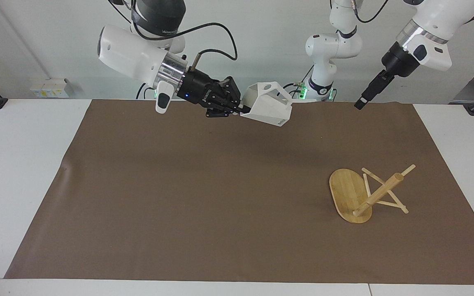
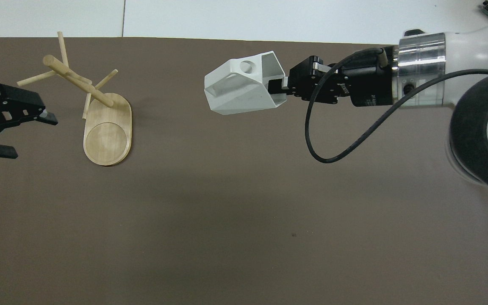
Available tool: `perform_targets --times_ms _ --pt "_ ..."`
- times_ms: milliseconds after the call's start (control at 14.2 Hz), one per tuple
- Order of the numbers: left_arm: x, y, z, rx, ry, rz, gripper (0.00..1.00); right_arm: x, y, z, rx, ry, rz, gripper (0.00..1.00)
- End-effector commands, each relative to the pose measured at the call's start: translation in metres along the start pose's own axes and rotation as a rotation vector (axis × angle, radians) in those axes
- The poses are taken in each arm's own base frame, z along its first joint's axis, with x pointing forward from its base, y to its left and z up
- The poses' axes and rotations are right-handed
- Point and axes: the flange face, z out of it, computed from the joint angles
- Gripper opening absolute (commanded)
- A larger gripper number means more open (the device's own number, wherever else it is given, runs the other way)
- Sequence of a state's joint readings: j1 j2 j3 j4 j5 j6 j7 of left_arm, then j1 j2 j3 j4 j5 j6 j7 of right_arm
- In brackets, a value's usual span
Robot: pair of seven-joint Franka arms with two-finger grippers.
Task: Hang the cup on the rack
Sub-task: 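Carry the cup toward the left gripper while the left gripper approaches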
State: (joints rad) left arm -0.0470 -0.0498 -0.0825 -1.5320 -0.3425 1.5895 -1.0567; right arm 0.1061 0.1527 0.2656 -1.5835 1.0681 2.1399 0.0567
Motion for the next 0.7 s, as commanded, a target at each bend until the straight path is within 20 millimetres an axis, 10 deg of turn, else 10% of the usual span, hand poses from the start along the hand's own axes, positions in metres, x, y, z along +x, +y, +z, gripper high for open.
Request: perform_targets --times_ms 0,633 --pt "-0.008 0.006 0.007 -0.049 -0.042 -0.19 1.0 -0.013 -0.003 0.013 0.02 -0.002 0.01 0.0" --pt "-0.009 0.039 0.047 0.013 -0.252 -0.473 1.0 -0.031 -0.016 0.04 0.026 -0.037 -0.034 0.0"
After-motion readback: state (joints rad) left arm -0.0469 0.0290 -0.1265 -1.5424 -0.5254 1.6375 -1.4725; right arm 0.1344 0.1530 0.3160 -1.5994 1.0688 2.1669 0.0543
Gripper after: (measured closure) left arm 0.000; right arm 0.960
